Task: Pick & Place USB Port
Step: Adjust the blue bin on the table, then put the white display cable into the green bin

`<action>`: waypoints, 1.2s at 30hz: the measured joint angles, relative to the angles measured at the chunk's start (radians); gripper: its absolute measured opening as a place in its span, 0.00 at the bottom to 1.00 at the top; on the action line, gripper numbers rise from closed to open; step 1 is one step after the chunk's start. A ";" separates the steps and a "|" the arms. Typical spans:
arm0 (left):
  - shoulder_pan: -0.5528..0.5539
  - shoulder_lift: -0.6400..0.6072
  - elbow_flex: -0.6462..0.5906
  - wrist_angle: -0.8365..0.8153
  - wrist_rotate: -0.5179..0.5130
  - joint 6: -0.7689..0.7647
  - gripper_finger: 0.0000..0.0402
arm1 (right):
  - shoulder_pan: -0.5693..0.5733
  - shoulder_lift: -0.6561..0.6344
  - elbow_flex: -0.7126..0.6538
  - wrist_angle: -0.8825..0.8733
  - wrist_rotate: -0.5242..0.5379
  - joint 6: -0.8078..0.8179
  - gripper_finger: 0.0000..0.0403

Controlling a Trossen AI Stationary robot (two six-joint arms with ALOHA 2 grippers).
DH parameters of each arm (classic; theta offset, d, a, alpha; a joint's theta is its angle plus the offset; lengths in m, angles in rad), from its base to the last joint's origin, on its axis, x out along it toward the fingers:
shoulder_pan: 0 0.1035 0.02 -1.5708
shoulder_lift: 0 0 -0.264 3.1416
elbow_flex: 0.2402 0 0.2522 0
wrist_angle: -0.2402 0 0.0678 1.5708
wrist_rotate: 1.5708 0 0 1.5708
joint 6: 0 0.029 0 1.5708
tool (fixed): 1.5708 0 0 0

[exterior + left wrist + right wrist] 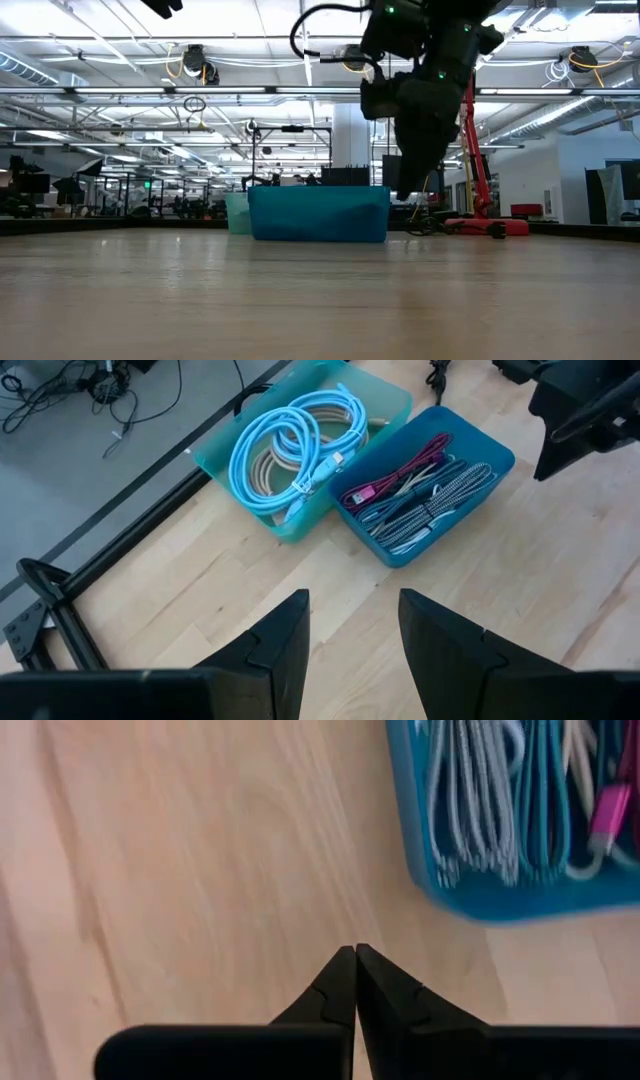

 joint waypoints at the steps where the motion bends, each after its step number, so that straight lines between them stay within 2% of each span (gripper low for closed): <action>1: 0.000 0.000 0.000 0.000 0.000 -0.001 0.40 | -0.002 0.000 0.000 0.014 0.001 0.002 0.00; 5: 0.000 0.000 0.000 0.000 -0.001 -0.012 0.40 | -0.012 -0.001 -0.002 0.051 0.019 0.003 0.00; 16: 0.000 0.000 0.000 0.001 -0.003 -0.026 0.40 | -0.022 -0.001 -0.002 0.055 0.184 -0.009 0.00; 20: 0.000 0.000 0.000 0.001 -0.004 -0.029 0.40 | -0.021 -0.001 -0.002 0.072 0.182 -0.021 0.00; 25: 0.000 0.000 0.000 0.001 -0.004 -0.029 0.40 | -0.020 -0.004 -0.001 0.066 0.076 0.000 0.00; 29: 0.000 0.000 0.000 0.001 -0.002 -0.028 0.40 | 0.002 -0.041 -0.001 0.070 -0.111 -0.005 0.00; 33: 0.000 0.000 0.000 0.001 0.003 -0.014 0.40 | 0.026 -0.090 0.000 0.062 -0.361 0.045 0.00; 36: 0.000 0.000 0.000 0.000 0.004 0.001 0.40 | 0.061 -0.133 0.000 0.007 -0.438 0.114 0.00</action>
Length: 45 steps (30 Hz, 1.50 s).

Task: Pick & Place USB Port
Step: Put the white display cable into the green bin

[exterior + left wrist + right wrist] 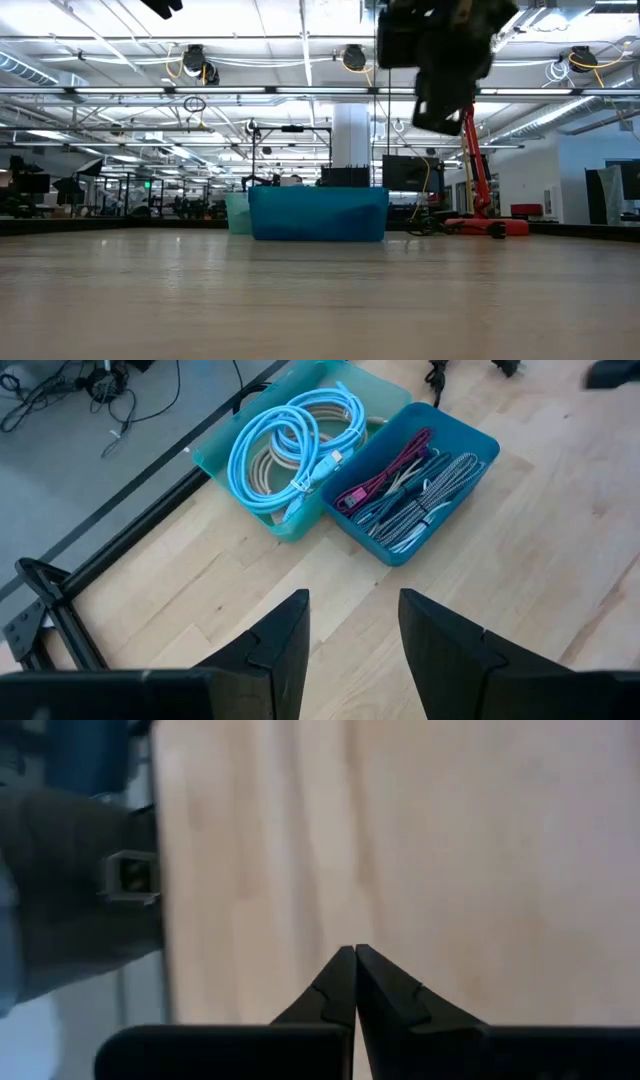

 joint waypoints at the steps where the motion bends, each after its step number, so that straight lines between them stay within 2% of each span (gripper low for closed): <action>1: 0.000 0.000 0.000 0.000 0.001 0.006 0.40 | 0.017 -0.011 0.000 -0.018 -0.005 0.029 0.00; 4: -0.001 0.000 0.000 0.000 0.008 0.042 0.40 | 0.082 -0.042 0.000 -0.065 0.010 0.130 0.00; 8: -0.008 0.000 0.000 0.000 0.023 0.109 0.40 | 0.186 -0.062 0.000 -0.051 0.097 0.318 0.00; 17: -0.085 0.000 0.000 0.000 0.055 0.140 0.40 | 0.452 -0.062 0.000 -0.020 0.333 0.912 0.00; 22: -0.162 0.000 0.000 0.010 0.005 0.110 0.40 | 0.624 -0.062 0.000 -0.153 0.500 1.310 0.00; 26: -0.203 0.000 0.000 0.011 -0.006 0.081 0.40 | 0.743 -0.062 0.000 -0.290 0.520 1.528 0.00; 32: -0.254 0.000 -0.021 0.025 -0.014 0.028 0.40 | 0.857 -0.061 0.014 -0.487 0.459 1.663 0.00; 39: -0.265 0.000 -0.157 0.142 0.070 0.009 0.40 | 0.909 -0.061 0.031 -0.666 0.412 1.601 0.01; 42: -0.270 0.000 -0.212 0.227 0.116 -0.001 0.40 | 0.912 -0.061 0.031 -0.696 0.341 1.553 0.06; 45: -0.295 0.000 -0.235 0.296 0.116 -0.005 0.40 | 0.910 -0.061 0.031 -0.723 0.305 1.515 0.16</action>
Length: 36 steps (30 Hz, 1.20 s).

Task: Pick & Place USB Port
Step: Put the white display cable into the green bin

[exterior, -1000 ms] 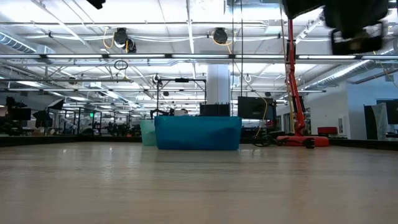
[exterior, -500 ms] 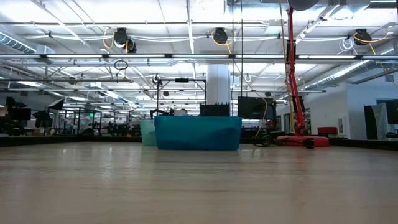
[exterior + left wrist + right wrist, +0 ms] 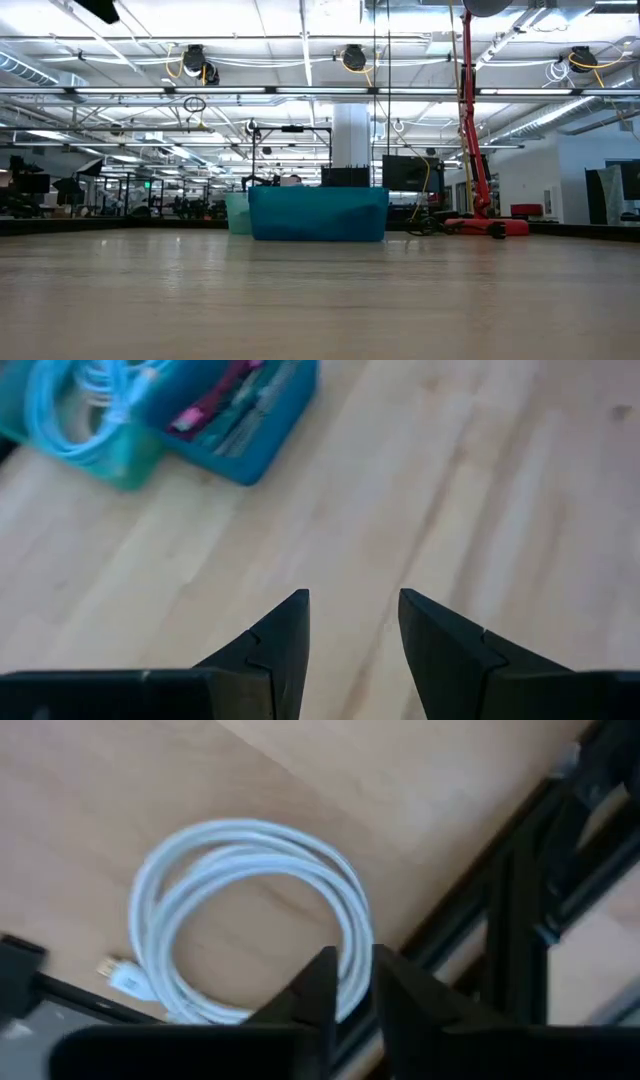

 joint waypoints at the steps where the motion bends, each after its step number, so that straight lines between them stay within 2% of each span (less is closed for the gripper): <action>1: -0.007 0.000 0.000 0.015 -0.004 0.000 0.40 | 0.000 0.000 0.000 -0.009 -0.001 -0.001 0.21; 10: -0.015 0.000 0.000 0.049 -0.020 -0.008 0.40 | 0.002 0.000 -0.054 0.015 -0.024 -0.005 0.60; 17: -0.025 0.000 0.000 0.048 -0.013 -0.038 0.39 | 0.007 0.000 -0.190 0.305 -0.077 0.008 0.73; 21: -0.036 0.000 0.000 0.048 -0.011 -0.053 0.40 | 0.024 0.000 -0.268 0.411 -0.077 0.049 0.74; 30: -0.043 0.000 0.000 0.047 -0.001 -0.064 0.40 | 0.058 -0.004 -0.430 0.599 -0.069 0.132 0.68; 33: -0.043 0.000 0.000 0.047 0.006 -0.067 0.40 | 0.051 -0.005 -0.456 0.622 -0.079 0.134 0.63; 36: -0.043 0.000 0.000 0.047 0.006 -0.071 0.39 | 0.033 -0.004 -0.457 0.617 -0.086 0.131 0.51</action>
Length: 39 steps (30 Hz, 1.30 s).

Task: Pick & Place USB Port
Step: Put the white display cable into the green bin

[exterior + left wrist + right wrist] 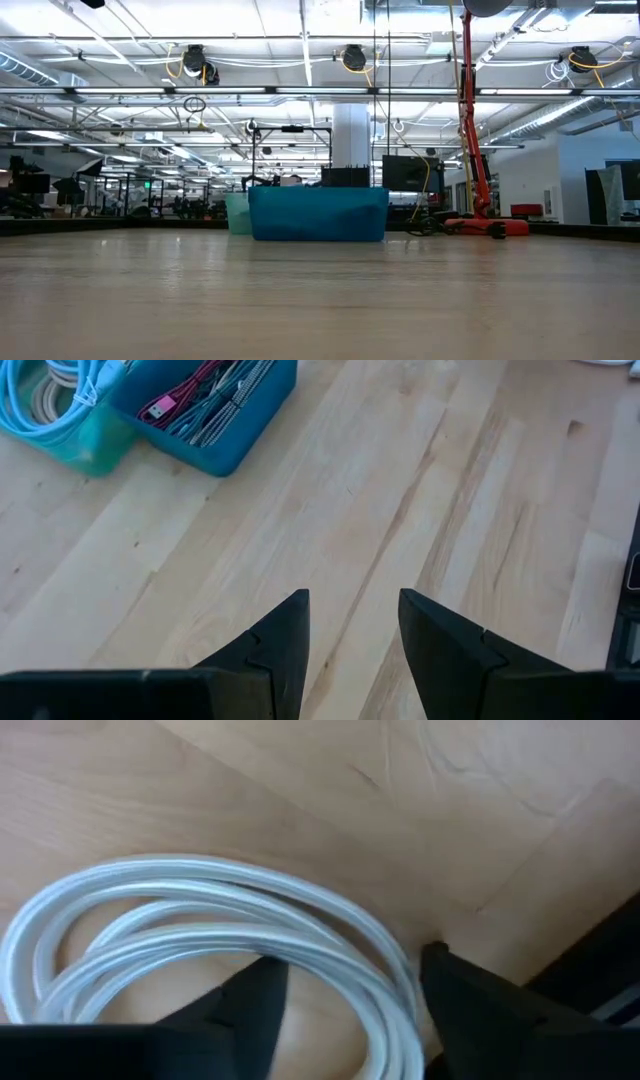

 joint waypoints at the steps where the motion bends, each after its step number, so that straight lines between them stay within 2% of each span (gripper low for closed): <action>1: 0.000 0.000 0.000 0.000 0.000 0.000 0.40 | -0.010 0.001 0.000 0.003 -0.001 -0.007 0.46; 7: 0.000 0.000 0.000 0.000 -0.013 0.000 0.39 | -0.094 0.004 -0.001 0.037 -0.005 -0.046 0.08; 8: 0.000 0.000 0.000 0.000 -0.017 0.000 0.40 | -0.112 0.003 -0.001 0.040 -0.005 -0.052 0.05; 12: 0.000 0.000 0.000 0.000 -0.021 0.000 0.39 | -0.206 0.005 0.023 0.050 0.064 -0.086 0.05; 17: 0.000 0.000 0.000 0.000 -0.022 0.004 0.39 | -0.330 0.010 0.110 0.031 0.217 -0.218 0.02; 30: -0.018 0.000 0.000 -0.027 -0.017 -0.026 0.39 | -0.629 0.007 0.566 -0.064 0.539 -0.666 0.02; 36: -0.026 0.000 0.000 -0.030 -0.018 -0.038 0.39 | -0.800 0.006 0.736 -0.024 0.643 -0.887 0.02; 39: -0.024 0.000 0.000 -0.036 -0.027 -0.039 0.39 | -0.900 0.006 0.768 0.028 0.645 -0.980 0.02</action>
